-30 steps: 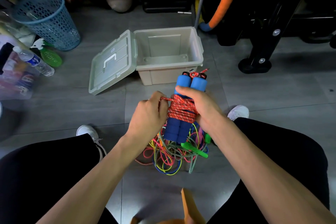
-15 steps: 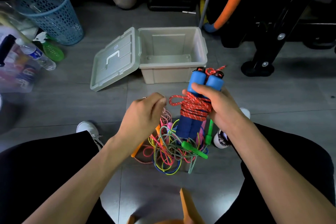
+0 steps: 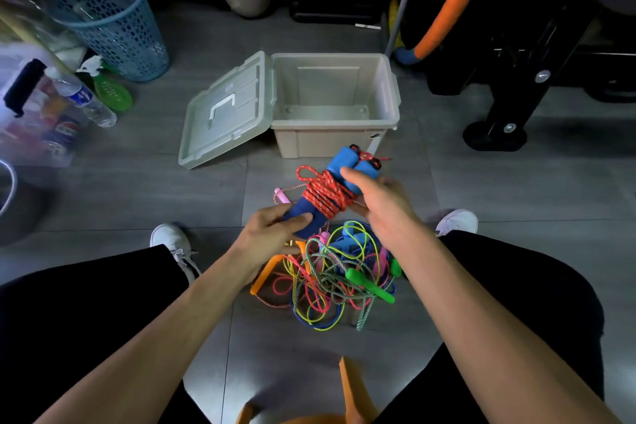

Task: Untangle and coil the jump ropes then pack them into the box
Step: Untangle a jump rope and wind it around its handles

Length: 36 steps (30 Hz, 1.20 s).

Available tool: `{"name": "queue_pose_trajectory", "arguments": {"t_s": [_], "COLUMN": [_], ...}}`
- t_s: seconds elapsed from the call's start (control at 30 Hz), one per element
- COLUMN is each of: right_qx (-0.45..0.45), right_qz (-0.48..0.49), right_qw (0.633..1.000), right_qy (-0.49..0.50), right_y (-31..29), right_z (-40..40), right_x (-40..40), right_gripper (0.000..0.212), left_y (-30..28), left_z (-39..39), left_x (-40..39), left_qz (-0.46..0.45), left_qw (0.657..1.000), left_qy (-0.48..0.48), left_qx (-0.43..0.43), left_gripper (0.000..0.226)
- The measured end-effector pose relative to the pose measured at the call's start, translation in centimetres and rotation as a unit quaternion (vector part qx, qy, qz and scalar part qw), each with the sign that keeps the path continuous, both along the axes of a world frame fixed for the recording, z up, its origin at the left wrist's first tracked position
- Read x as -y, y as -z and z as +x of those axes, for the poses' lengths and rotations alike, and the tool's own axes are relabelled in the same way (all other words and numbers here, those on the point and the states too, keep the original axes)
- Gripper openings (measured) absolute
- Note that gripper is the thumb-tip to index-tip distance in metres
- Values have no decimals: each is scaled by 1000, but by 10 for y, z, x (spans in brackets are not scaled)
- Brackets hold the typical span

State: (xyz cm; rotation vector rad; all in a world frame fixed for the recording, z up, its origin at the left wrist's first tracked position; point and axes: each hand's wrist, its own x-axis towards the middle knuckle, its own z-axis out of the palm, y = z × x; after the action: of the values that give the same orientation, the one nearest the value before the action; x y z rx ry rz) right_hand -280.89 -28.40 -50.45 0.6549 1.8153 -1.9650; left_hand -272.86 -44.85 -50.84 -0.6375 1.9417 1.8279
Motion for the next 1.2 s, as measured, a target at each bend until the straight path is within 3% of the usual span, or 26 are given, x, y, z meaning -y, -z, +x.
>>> {"name": "queue_pose_trajectory", "arguments": {"t_s": [0.1, 0.2, 0.33, 0.53, 0.67, 0.83, 1.0, 1.07, 1.2], "right_qx": [-16, -25, -31, -30, -15, 27, 41, 46, 53], "right_qz": [135, 173, 219, 275, 255, 255, 253, 250, 263], "right_qw": [986, 963, 924, 881, 877, 870, 877, 887, 904], "right_qy": [-100, -204, -313, -385, -407, -421, -406, -384, -333], "right_y": [16, 27, 42, 83, 116, 148, 155, 154, 151], "right_z": [-2, -2, -7, -18, -20, -16, -11, -6, 12], "right_x": [7, 21, 37, 76, 101, 112, 96, 82, 50], "right_gripper": [24, 11, 12, 8, 10, 12, 11, 13, 18], "left_y": [23, 58, 107, 173, 209, 238, 239, 237, 243], "left_z": [-5, -14, -29, -63, -72, -59, -29, -19, -2], "left_x": [16, 37, 75, 121, 149, 168, 153, 140, 118], "left_qz": [-15, -35, -2, -17, -49, -65, -62, -49, -143], "left_qw": [991, 972, 947, 916, 901, 919, 932, 944, 973], "left_qy": [-99, -161, -229, -314, -371, -356, -315, -276, -98], "left_qx": [87, 168, 227, 251, 222, 157, 169, 172, 151], "left_gripper": [30, 36, 36, 40, 42, 28, 6, 11, 12]}}
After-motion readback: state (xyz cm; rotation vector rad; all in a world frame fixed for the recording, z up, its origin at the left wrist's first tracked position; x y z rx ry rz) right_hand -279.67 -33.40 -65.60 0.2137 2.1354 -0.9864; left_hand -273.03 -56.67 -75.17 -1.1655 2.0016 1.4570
